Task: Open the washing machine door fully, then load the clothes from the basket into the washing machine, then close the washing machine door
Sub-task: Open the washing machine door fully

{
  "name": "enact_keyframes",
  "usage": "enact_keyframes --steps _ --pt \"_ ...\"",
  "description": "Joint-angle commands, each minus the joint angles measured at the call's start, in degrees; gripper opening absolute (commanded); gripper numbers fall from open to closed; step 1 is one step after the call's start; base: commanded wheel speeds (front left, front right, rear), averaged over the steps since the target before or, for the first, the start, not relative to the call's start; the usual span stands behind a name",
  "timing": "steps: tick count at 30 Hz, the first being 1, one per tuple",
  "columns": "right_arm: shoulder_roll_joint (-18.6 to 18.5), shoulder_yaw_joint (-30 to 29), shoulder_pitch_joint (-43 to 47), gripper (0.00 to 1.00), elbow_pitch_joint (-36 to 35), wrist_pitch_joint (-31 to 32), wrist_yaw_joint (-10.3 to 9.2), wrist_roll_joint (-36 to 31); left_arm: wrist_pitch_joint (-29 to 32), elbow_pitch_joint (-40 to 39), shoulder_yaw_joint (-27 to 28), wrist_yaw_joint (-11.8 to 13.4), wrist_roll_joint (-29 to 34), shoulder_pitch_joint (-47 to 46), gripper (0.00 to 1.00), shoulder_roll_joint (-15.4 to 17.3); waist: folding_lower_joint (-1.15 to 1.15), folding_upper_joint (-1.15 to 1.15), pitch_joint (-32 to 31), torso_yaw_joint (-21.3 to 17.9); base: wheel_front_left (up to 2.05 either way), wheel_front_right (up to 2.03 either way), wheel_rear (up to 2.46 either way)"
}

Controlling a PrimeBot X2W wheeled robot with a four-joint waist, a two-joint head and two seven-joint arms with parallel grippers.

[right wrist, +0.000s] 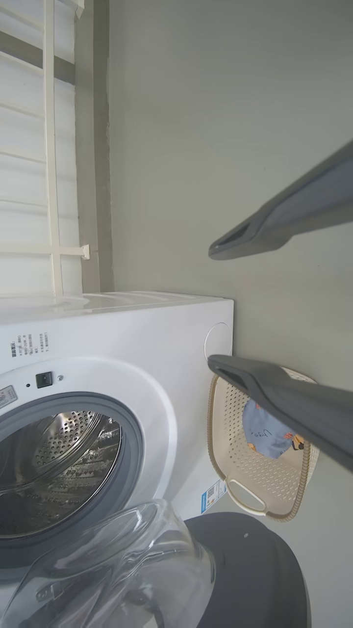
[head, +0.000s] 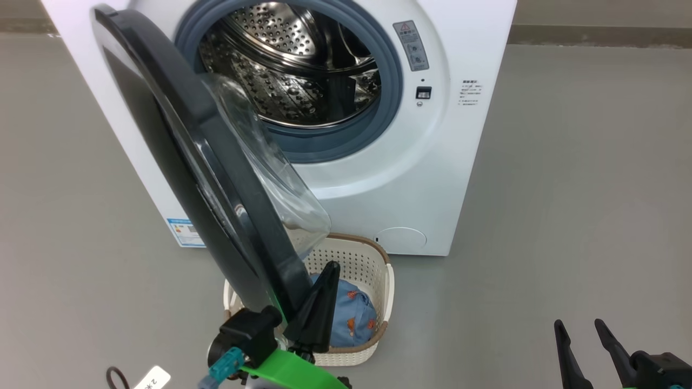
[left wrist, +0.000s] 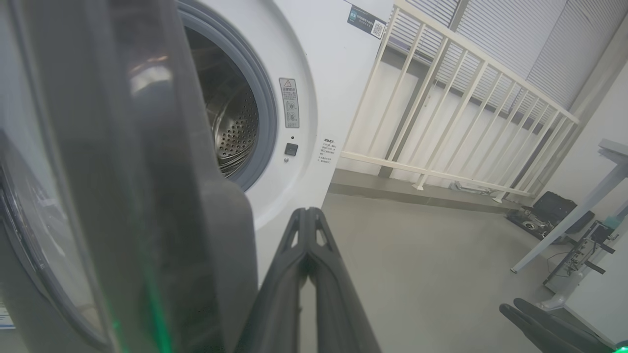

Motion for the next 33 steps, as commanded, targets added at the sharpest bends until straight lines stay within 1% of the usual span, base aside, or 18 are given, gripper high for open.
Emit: enact_keyframes --steps 1,16,24,33 --pt "-0.8 1.2 -2.1 1.0 -1.1 -0.5 0.31 0.5 -0.9 -0.8 3.1 0.9 -0.7 -1.1 0.0 1.7 0.0 0.0 -0.2 0.4 0.0 0.0 0.0" --pt "-0.8 0.7 -1.2 1.0 0.2 -0.7 0.31 0.9 -0.7 -2.5 2.1 2.4 0.0 1.5 0.0 3.0 0.0 0.0 -1.5 4.2 0.0 0.0 0.0" --pt "-0.8 0.5 -0.9 1.0 0.7 -0.7 0.31 0.9 -0.3 -3.5 1.6 3.7 0.4 2.9 0.0 3.7 0.0 0.0 -2.2 7.0 0.0 0.0 0.0" --pt "-0.8 0.7 -0.7 1.0 1.3 -0.9 0.31 1.2 -0.2 -4.8 2.7 5.3 0.5 4.1 0.0 5.2 0.0 0.0 -2.4 10.6 0.0 0.0 0.0"
